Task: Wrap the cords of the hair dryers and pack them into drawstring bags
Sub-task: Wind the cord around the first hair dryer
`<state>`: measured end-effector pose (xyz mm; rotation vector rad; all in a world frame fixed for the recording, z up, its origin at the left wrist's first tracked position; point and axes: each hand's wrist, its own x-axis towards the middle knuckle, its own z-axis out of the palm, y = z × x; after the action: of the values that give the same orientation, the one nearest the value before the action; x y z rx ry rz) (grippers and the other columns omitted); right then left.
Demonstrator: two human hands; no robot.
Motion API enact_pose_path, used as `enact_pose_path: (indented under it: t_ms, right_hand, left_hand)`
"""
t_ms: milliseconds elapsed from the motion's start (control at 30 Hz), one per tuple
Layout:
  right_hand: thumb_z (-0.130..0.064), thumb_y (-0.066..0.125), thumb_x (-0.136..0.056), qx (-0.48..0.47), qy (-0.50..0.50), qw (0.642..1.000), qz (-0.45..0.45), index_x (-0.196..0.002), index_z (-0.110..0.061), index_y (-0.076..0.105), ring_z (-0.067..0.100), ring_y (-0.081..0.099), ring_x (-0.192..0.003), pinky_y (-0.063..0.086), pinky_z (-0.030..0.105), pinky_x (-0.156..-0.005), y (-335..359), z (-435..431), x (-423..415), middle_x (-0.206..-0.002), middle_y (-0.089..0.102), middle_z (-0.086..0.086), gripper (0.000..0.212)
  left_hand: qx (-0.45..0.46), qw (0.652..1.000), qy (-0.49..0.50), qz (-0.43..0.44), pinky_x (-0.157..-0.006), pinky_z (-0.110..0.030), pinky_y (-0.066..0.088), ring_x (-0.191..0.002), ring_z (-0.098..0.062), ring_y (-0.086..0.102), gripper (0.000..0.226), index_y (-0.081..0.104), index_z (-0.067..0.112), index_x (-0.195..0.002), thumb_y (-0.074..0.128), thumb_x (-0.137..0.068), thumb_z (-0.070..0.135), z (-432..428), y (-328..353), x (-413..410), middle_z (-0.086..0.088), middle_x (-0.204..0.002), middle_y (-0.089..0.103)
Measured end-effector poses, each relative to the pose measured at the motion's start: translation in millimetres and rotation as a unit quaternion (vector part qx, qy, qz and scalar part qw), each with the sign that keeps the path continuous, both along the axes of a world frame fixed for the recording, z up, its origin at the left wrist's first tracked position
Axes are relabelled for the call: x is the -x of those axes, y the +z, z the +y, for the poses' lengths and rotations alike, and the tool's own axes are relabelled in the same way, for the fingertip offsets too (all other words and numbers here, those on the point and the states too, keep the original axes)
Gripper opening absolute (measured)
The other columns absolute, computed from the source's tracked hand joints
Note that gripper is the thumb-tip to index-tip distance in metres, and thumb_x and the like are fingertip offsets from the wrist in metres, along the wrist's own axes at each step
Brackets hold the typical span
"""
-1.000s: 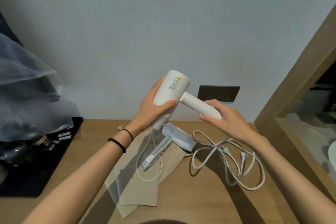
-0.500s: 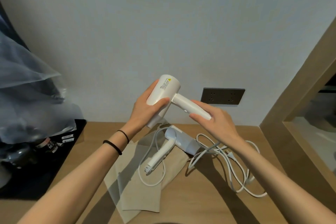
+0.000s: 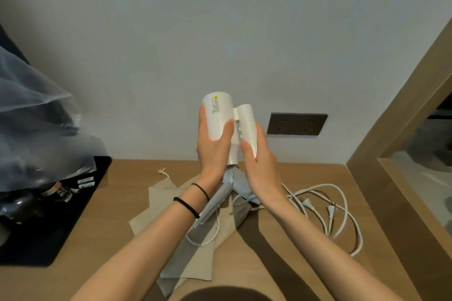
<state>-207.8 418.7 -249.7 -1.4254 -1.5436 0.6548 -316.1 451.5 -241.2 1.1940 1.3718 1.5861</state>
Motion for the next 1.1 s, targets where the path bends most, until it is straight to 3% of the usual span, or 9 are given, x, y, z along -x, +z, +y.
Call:
enact_pose_path:
  t_ms: [100, 233, 367, 467, 567, 700, 867, 1000, 1100]
  right_hand:
    - [-0.038, 0.030, -0.102, 0.016, 0.027, 0.999, 0.025, -0.149, -0.036, 0.016, 0.016, 0.055, -0.100, 0.049, 0.039, -0.084, -6, 6, -4, -0.125, 0.055, -0.001, 0.049]
    - [-0.037, 0.029, -0.103, 0.042, 0.094, 0.993, 0.055, -0.150, -0.038, 0.009, 0.008, 0.052, -0.086, 0.045, 0.022, -0.071, -4, 6, -17, -0.125, 0.053, 0.001, 0.050]
    - [-0.037, 0.026, -0.103, 0.124, 0.236, 0.942, 0.203, -0.145, -0.028, 0.020, 0.009, 0.044, -0.046, 0.037, 0.028, -0.046, 6, -3, -24, -0.084, 0.053, 0.010, 0.044]
    - [-0.051, 0.012, -0.099, 0.197, 0.302, 0.915, 0.181, -0.117, 0.001, 0.056, 0.010, 0.032, -0.041, 0.037, 0.019, -0.047, 5, -8, -34, -0.058, 0.038, 0.011, 0.071]
    - [-0.059, 0.025, -0.090, 0.237, 0.299, 0.922, 0.067, -0.060, -0.022, 0.065, 0.010, 0.028, -0.045, 0.028, 0.020, -0.050, 1, -12, -46, -0.051, 0.032, 0.002, 0.062]
    - [-0.061, 0.050, -0.081, 0.259, 0.263, 0.929, -0.004, -0.052, -0.020, 0.038, 0.011, 0.023, -0.045, 0.026, 0.023, -0.054, -6, -2, -65, -0.048, 0.031, -0.006, 0.052]
    - [-0.034, 0.054, -0.093, 0.303, 0.258, 0.914, -0.074, -0.077, -0.011, 0.052, 0.007, 0.026, -0.047, 0.027, 0.016, -0.048, 12, 18, -70, -0.056, 0.035, -0.001, 0.028]
    - [-0.002, 0.055, -0.092, 0.274, 0.240, 0.927, -0.087, -0.067, -0.013, 0.053, 0.005, 0.046, -0.055, 0.035, 0.015, -0.052, 19, 26, -76, -0.060, 0.053, -0.007, 0.027]
    - [-0.008, 0.056, -0.091, 0.286, 0.208, 0.930, -0.103, -0.078, -0.013, 0.059, 0.008, 0.050, -0.056, 0.037, 0.018, -0.050, 25, 30, -84, -0.063, 0.057, -0.004, 0.015]
  left_hand:
    - [-0.010, 1.000, -0.019, -0.003, -0.097, -0.036, 0.049, -0.115, -0.006, 0.053, 0.081, 0.021, 0.042, -0.146, 0.064, -0.078, 0.043, -1, 2, -3, 0.020, -0.132, 0.045]
    - [-0.018, 0.996, -0.081, -0.012, -0.085, -0.027, 0.054, -0.112, -0.007, 0.056, 0.081, 0.020, 0.038, -0.146, 0.069, -0.084, 0.025, 6, 3, 5, 0.014, -0.132, 0.046]
    - [-0.004, 0.992, -0.102, -0.075, -0.087, -0.030, 0.053, -0.115, -0.009, 0.056, 0.081, 0.022, 0.039, -0.146, 0.068, -0.081, 0.026, 12, 8, 12, 0.016, -0.131, 0.048]
    - [0.032, 0.976, -0.144, -0.163, -0.073, -0.035, 0.056, -0.100, -0.015, 0.065, 0.069, 0.028, 0.037, -0.144, 0.063, -0.087, 0.017, 16, 16, 22, 0.007, -0.125, 0.056]
    - [0.035, 0.955, -0.226, -0.191, -0.073, -0.037, 0.056, -0.097, -0.020, 0.065, 0.067, 0.033, 0.034, -0.143, 0.060, -0.083, 0.021, 22, 26, 38, -0.006, -0.132, 0.055]
    - [0.037, 0.945, -0.317, -0.074, -0.077, -0.033, 0.055, -0.100, -0.019, 0.064, 0.073, 0.028, 0.037, -0.145, 0.059, -0.081, 0.022, 18, 34, 52, -0.001, -0.132, 0.055]
    - [0.074, 0.913, -0.397, 0.061, -0.075, -0.024, 0.053, -0.103, -0.012, 0.063, 0.081, 0.030, 0.052, -0.138, 0.069, -0.068, 0.040, 0, 27, 42, 0.008, -0.134, 0.050]
    - [0.071, 0.878, -0.430, 0.200, -0.084, -0.013, 0.047, -0.115, -0.001, 0.053, 0.084, 0.022, 0.056, -0.141, 0.069, -0.072, 0.044, -10, 25, 31, 0.018, -0.139, 0.044]
    - [0.059, 0.859, -0.433, 0.268, -0.091, -0.018, 0.046, -0.119, -0.003, 0.049, 0.083, 0.020, 0.056, -0.142, 0.069, -0.077, 0.037, -12, 22, 23, 0.021, -0.141, 0.041]
